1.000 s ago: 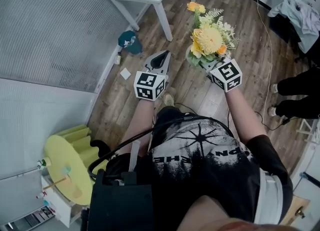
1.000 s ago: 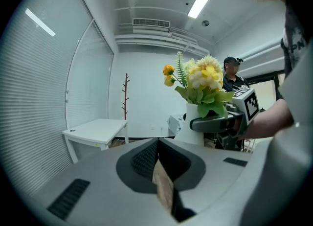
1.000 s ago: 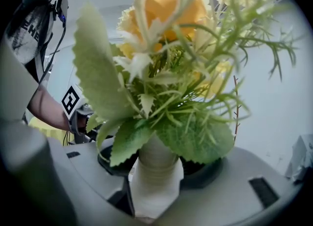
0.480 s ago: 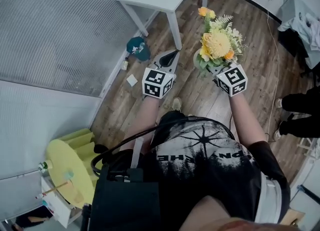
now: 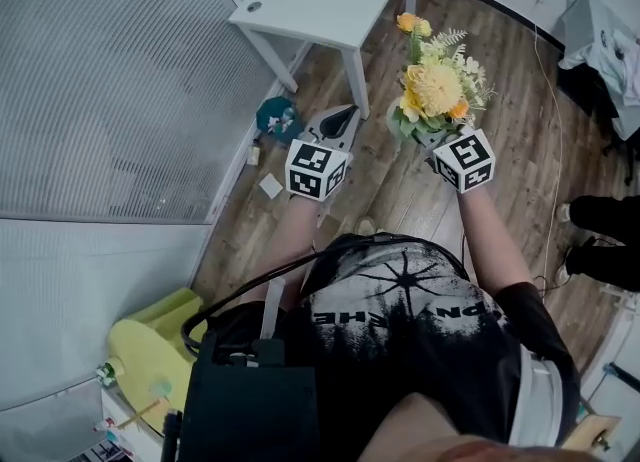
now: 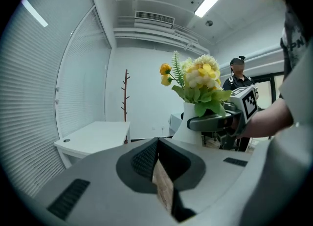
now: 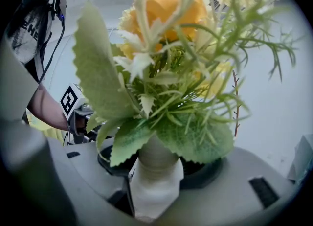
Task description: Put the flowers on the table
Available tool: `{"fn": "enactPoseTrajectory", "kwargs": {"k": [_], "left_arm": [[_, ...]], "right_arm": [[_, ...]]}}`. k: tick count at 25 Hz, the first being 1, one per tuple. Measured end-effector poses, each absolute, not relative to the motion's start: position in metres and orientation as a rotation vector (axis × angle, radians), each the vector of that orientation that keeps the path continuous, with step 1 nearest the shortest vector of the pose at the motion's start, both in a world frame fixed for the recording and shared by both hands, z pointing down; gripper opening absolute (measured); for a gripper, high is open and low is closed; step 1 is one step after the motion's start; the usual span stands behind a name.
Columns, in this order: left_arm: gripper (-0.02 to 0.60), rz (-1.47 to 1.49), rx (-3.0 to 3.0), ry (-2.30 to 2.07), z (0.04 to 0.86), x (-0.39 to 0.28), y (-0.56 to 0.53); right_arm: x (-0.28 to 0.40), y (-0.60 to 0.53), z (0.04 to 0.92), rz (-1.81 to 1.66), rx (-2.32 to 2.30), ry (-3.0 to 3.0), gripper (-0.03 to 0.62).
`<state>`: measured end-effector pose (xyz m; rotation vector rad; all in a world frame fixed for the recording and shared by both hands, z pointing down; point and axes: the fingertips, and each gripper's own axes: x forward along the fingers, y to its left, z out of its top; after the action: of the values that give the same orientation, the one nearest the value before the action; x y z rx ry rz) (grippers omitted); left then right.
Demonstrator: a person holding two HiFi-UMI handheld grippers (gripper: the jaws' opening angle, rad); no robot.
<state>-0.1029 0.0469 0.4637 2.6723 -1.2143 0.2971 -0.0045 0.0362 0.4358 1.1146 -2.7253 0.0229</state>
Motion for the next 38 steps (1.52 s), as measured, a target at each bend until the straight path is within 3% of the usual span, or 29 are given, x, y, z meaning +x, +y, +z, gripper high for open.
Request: {"fn": "enactPoseTrajectory", "kwargs": {"k": [12, 24, 38], "left_arm": [[0.012, 0.288, 2.695, -1.154, 0.484, -0.157, -0.033], [0.012, 0.298, 2.639, -1.169, 0.511, -0.167, -0.092], [0.012, 0.296, 2.517, -1.331, 0.516, -0.168, -0.242]], "right_arm": [[-0.051, -0.047, 0.450, 0.052, 1.169, -2.701, 0.252], [-0.053, -0.113, 0.476, 0.091, 1.152, -2.681, 0.252], [-0.049, -0.279, 0.485, 0.114, 0.992, -2.739, 0.252]]}}
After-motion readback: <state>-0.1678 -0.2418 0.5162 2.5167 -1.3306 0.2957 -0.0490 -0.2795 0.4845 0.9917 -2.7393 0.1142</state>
